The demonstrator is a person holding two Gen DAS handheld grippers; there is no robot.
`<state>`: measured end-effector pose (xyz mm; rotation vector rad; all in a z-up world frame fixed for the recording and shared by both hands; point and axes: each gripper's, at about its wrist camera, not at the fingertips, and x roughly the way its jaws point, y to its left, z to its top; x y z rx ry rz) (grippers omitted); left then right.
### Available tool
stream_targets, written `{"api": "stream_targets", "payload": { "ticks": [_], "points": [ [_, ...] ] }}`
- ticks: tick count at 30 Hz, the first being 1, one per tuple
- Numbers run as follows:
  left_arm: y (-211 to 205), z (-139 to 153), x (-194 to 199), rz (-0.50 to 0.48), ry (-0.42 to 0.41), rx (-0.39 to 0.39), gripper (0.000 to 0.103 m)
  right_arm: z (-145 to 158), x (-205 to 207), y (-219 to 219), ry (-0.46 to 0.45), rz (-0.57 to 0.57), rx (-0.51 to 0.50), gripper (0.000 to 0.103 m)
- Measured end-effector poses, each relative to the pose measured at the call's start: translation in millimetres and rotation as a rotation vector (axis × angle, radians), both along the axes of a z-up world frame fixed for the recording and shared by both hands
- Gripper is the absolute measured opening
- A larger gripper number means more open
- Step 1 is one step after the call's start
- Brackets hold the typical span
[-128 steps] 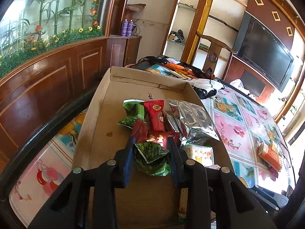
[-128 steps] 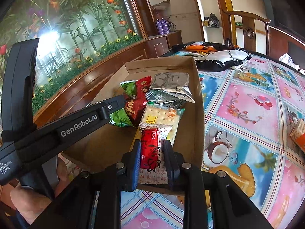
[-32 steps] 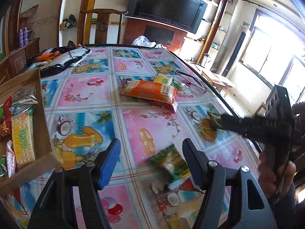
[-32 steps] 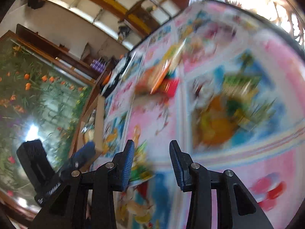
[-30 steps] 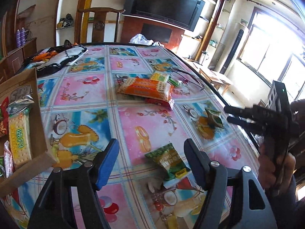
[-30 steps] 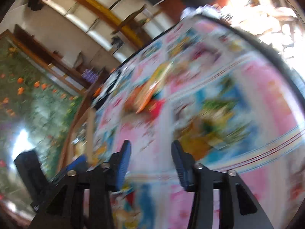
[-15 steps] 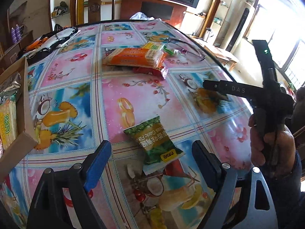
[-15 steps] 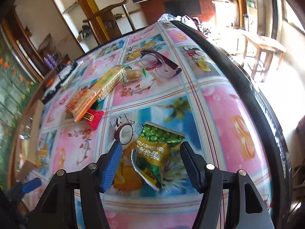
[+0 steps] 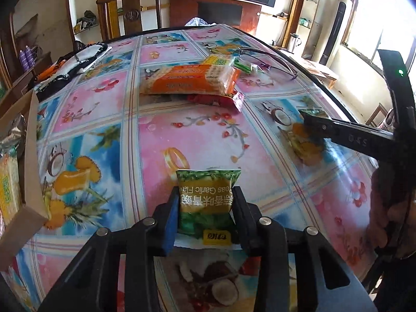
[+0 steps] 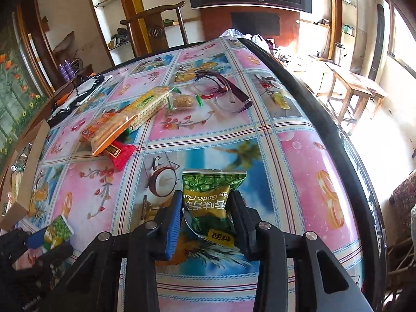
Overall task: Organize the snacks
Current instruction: 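Grasp a green garlic pea bag with the left gripper while the right grasps another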
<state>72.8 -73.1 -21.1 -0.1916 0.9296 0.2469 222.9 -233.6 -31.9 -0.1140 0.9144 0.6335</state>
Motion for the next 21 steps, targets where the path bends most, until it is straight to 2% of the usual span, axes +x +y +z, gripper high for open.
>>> {"api": "stream_targets", "payload": {
  "ticks": [5, 8, 10, 13, 15, 21],
  "points": [
    [15, 3, 20, -0.004, -0.016, -0.023, 0.035, 0, -3, 4, -0.029, 0.01, -0.024, 0.036],
    [21, 13, 32, -0.003, -0.066, -0.011, 0.035, 1, -5, 7, -0.019, 0.047, 0.012, 0.033],
    [27, 19, 37, -0.006, -0.111, -0.032, 0.035, 5, -8, 9, -0.03, 0.071, 0.042, 0.033],
    [36, 23, 35, 0.001, -0.161, -0.073, 0.035, 12, -16, 12, -0.074, 0.097, 0.069, 0.033],
    [40, 26, 31, 0.012, -0.177, -0.073, 0.035, 16, -20, 14, -0.09, 0.112, 0.09, 0.033],
    [51, 30, 24, 0.039, -0.194, -0.079, 0.035, 21, -20, 19, -0.074, 0.118, 0.128, 0.033]
  ]
}}
